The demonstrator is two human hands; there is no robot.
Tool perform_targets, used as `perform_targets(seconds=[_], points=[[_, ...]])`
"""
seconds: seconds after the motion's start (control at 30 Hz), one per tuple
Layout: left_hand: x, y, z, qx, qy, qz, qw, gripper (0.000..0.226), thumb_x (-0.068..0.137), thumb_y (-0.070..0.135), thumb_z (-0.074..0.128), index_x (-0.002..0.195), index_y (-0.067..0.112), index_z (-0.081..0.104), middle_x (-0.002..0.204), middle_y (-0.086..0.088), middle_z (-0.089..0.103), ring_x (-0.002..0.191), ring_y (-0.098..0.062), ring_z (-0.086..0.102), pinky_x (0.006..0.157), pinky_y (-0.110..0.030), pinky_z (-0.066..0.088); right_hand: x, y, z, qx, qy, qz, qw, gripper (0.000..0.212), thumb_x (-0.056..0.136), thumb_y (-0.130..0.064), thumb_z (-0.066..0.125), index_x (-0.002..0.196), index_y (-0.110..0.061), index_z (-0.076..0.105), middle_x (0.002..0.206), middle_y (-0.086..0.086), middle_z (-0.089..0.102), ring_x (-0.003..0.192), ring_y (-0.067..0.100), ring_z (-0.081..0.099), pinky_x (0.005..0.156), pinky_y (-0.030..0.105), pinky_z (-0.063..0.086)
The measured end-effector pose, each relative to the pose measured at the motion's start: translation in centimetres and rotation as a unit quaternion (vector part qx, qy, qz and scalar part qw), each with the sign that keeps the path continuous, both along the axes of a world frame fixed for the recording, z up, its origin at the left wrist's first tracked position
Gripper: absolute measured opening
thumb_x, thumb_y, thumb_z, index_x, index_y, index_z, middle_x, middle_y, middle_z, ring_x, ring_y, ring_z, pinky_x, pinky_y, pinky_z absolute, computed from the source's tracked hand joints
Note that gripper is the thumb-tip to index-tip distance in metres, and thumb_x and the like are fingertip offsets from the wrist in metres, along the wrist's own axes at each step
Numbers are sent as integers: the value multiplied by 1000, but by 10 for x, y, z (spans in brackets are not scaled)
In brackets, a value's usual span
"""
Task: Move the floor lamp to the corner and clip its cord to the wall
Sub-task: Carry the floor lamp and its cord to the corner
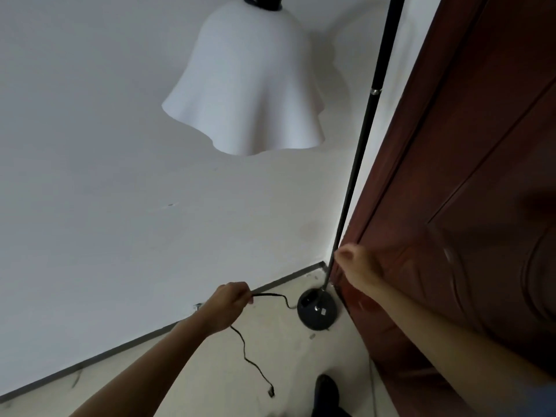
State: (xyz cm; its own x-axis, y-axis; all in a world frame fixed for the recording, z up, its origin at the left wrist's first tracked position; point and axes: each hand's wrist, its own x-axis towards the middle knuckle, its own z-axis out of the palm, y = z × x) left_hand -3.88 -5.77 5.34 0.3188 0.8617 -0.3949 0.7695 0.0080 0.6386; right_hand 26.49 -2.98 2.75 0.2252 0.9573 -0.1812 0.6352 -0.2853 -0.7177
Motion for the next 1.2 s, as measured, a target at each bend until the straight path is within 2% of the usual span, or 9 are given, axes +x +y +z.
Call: perform_targets(seconds=[0.07,0.17,0.27,0.37,0.47,0.67,0.9,1.1,1.2], points=[[-1,3,4,2,1,-10,1000,30,94,17,42,69,26,56,68,1,57,64,-16,49,62,-30,40,-22,-3,-1,-67,27,125,990,12,88,-17,61,86,-27,68,80,-7,70,75,13,67,77,40,58],[-6,10,13,17,1,-16,1000,28,92,17,44,70,26,59,63,8,56,60,-8,51,57,-21,41,-55,-7,-5,-109,-17,234,966,37,85,-15,58,120,-28,62,119,-1,65,96,14,63,92,38,51],[-13,13,22,21,-10,-9,1000,31,91,17,44,67,29,59,61,7,57,56,-5,52,51,-11,40,-83,-7,-8,-80,-59,274,956,55,86,-23,57,137,-35,43,137,1,49,99,20,61,86,36,50],[-23,14,30,17,-36,10,999,33,91,15,45,65,29,60,59,7,57,57,-9,52,57,-19,43,-107,-3,-5,-31,-82,308,947,48,88,-36,56,134,-35,44,140,-5,43,97,22,64,85,38,50],[-34,11,34,-10,-85,45,995,31,92,18,49,65,22,63,58,6,57,61,-14,52,65,-32,44,-121,-1,0,-4,-91,342,935,31,92,-47,48,103,-22,61,104,0,62,80,23,63,70,36,48],[-51,0,22,-54,-147,140,978,47,91,48,47,56,19,57,54,4,57,57,-11,52,63,-27,44,-92,23,1,31,84,80,993,33,98,-34,44,71,-19,56,67,2,70,52,17,63,47,29,51],[-77,-14,-20,-83,-88,213,969,50,88,52,50,56,14,52,55,-7,56,51,-16,53,61,-30,40,14,30,-1,33,202,-244,948,35,100,-22,41,69,-10,51,61,11,63,34,14,54,33,21,45],[-56,-13,-31,-107,-108,242,958,36,84,40,65,67,8,61,55,-5,40,46,-14,36,50,-26,29,36,-16,-27,-121,94,-134,979,21,92,2,43,89,-6,62,74,14,58,57,21,52,50,26,42],[-42,-9,-28,-102,-115,238,959,31,85,30,66,63,7,63,48,1,36,42,-11,33,47,-25,27,45,-9,-32,-158,-4,-24,987,30,86,7,50,114,1,62,105,19,64,92,31,63,78,31,51]])
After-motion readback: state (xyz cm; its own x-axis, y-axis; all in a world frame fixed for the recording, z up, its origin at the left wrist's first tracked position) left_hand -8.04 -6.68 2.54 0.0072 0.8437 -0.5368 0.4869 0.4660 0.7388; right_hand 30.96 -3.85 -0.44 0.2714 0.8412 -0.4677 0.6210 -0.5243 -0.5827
